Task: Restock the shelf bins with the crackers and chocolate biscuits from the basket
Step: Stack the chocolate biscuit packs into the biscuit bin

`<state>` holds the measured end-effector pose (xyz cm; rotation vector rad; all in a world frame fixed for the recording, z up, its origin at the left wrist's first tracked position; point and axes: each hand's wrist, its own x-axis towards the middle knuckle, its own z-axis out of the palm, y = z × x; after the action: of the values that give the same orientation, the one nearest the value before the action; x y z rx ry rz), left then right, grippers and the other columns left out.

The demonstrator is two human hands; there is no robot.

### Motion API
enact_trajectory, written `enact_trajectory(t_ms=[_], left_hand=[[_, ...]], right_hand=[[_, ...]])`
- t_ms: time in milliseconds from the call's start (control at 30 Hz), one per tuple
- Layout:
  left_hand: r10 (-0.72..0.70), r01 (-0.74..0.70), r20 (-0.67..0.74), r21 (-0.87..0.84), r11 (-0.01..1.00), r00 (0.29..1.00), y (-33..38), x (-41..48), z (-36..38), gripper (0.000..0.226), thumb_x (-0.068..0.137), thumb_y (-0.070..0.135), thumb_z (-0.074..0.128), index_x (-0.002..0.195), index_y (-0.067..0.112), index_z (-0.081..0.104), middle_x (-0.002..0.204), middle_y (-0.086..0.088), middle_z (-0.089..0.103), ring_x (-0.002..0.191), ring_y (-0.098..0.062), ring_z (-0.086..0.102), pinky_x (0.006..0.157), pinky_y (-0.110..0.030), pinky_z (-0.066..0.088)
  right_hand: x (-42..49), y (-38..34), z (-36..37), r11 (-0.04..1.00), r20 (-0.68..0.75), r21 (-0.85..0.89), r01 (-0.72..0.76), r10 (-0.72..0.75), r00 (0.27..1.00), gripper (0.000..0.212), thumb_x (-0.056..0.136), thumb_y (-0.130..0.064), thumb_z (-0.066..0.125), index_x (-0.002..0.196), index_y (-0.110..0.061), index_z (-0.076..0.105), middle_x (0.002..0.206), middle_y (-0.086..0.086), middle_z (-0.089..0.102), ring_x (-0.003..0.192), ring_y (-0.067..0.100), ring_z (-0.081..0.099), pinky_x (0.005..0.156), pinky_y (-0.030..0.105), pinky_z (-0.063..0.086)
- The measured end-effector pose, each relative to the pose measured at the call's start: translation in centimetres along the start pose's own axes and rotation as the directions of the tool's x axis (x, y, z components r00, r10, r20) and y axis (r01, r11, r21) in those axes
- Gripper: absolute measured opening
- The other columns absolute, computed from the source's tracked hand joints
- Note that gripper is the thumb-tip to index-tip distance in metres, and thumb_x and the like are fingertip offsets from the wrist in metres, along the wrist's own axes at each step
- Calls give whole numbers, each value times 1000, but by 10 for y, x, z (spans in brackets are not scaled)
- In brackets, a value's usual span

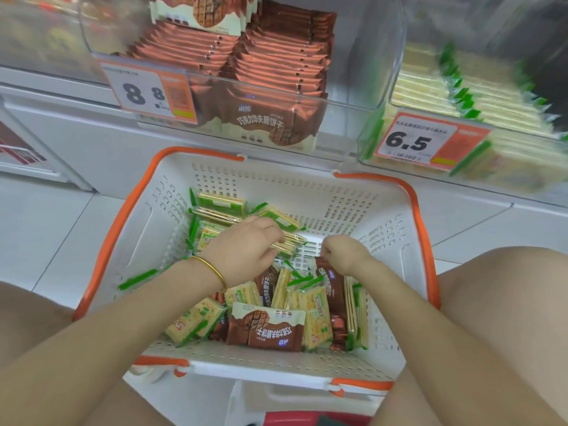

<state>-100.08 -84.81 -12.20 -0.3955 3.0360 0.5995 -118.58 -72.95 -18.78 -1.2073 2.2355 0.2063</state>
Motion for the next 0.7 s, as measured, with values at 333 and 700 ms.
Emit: enact_trajectory(t_ms=[333,700], left_hand=[[-255,252,50,-429,868,966,16,8,-46,26,88,28,64,111,18,58,105,-7,66,88,-19,62,78,-29,50],[-509,-82,-298,-912,403,808,-10,3,-148,7,90,6,59,93,11,58,82,-6,65,66,-12,64,61,-28,58]], right_hand=[[-77,-56,-98,753,-386,507,419,-235,892,14,92,-3,55,88,-13,64,81,-4,59,75,16,60,69,28,54],[-97,-100,-153,454,-427,749,483,-227,875,27,80,-7,72,102,-15,58,77,0,66,57,11,58,43,26,47]])
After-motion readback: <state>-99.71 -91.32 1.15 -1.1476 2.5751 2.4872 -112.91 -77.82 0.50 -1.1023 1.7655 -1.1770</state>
